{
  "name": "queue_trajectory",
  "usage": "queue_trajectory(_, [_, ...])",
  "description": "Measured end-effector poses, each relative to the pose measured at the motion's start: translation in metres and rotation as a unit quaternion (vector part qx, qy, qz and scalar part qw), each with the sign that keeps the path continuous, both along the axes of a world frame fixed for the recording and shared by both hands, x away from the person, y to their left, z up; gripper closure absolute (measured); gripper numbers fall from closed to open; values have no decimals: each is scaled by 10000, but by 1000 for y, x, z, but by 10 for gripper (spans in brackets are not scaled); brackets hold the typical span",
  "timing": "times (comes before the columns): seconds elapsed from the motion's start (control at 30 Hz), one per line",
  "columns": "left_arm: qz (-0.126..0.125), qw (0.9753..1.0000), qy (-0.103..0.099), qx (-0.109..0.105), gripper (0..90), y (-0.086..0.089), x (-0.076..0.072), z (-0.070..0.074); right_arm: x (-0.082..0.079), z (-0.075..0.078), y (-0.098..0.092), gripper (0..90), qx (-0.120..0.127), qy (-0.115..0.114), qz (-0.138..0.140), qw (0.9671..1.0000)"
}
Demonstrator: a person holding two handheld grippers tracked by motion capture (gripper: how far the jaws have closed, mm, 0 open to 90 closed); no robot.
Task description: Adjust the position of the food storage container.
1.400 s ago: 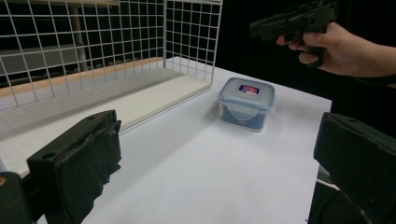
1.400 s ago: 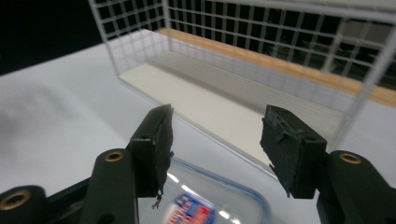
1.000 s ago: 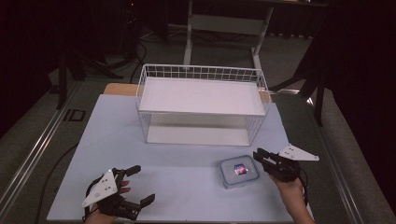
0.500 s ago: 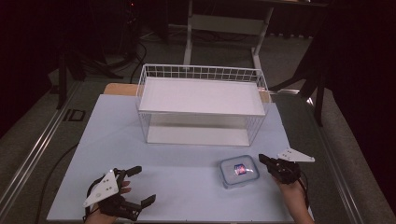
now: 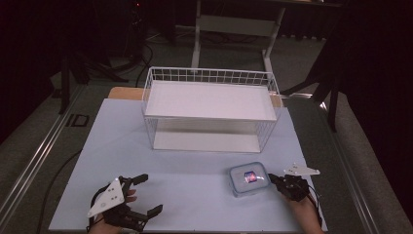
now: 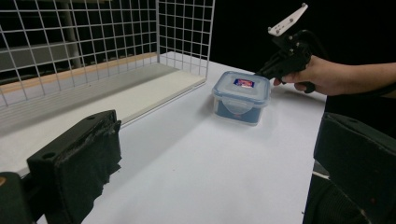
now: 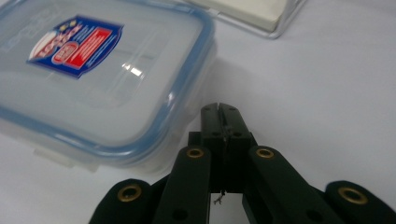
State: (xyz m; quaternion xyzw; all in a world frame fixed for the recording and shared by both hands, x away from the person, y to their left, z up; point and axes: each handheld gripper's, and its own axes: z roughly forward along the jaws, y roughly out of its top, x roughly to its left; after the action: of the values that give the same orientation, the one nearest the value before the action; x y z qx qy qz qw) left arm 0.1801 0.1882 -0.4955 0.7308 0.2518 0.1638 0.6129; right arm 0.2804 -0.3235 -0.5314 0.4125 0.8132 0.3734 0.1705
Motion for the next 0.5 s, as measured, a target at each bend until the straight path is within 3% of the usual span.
queue_trajectory(0.13, [7, 10000, -35, 37, 16, -1, -1, 0, -2, -2, 5, 900, -86, 50, 117, 9999])
queue_trajectory(0.33, [-21, 10000, -26, 40, 16, -2, -1, 0, -2, -2, 7, 900, -20, 112, 167, 9998])
queue_trajectory(0.5, [-52, 10000, 11, 74, 16, -3, 0, -1, -4, -1, 22, 900, -54, 180, 354, 9992])
